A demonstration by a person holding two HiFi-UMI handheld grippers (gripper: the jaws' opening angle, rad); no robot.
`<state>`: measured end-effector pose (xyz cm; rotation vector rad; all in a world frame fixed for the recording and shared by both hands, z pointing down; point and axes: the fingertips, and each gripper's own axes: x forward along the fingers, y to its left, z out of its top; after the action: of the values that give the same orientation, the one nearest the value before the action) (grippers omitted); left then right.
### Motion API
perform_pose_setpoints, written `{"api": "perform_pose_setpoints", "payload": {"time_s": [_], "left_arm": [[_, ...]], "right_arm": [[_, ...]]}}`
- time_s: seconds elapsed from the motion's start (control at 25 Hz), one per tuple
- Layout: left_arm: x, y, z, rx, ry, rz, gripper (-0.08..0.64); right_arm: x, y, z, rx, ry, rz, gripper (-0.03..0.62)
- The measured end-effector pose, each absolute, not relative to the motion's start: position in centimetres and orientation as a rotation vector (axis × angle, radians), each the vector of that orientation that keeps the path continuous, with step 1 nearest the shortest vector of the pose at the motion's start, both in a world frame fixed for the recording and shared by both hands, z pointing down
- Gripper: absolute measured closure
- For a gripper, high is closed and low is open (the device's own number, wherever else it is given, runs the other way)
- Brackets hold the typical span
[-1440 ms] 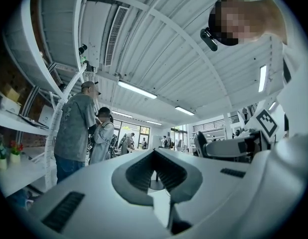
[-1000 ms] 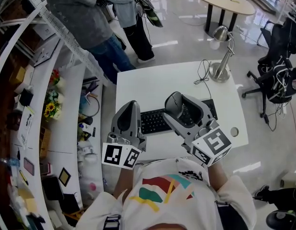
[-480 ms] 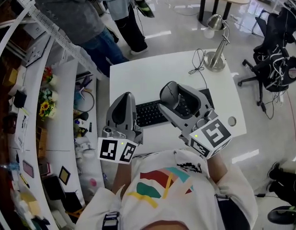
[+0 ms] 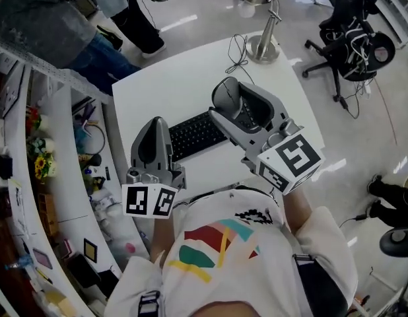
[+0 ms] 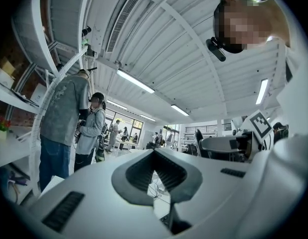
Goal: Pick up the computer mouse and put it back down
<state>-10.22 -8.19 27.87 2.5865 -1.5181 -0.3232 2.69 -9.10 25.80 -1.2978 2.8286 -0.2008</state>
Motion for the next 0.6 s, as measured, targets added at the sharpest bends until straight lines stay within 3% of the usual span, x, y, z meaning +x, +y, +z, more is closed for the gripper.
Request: {"api": "perform_pose_setpoints", "payload": {"time_s": [0.6], "left_arm": [[1.7, -13.7, 34.9, 2.634, -1.152, -0.13, 0.514]], "right_arm": [[22.8, -12.0, 37.4, -2.029, 2.46, -0.558, 0.308]]}}
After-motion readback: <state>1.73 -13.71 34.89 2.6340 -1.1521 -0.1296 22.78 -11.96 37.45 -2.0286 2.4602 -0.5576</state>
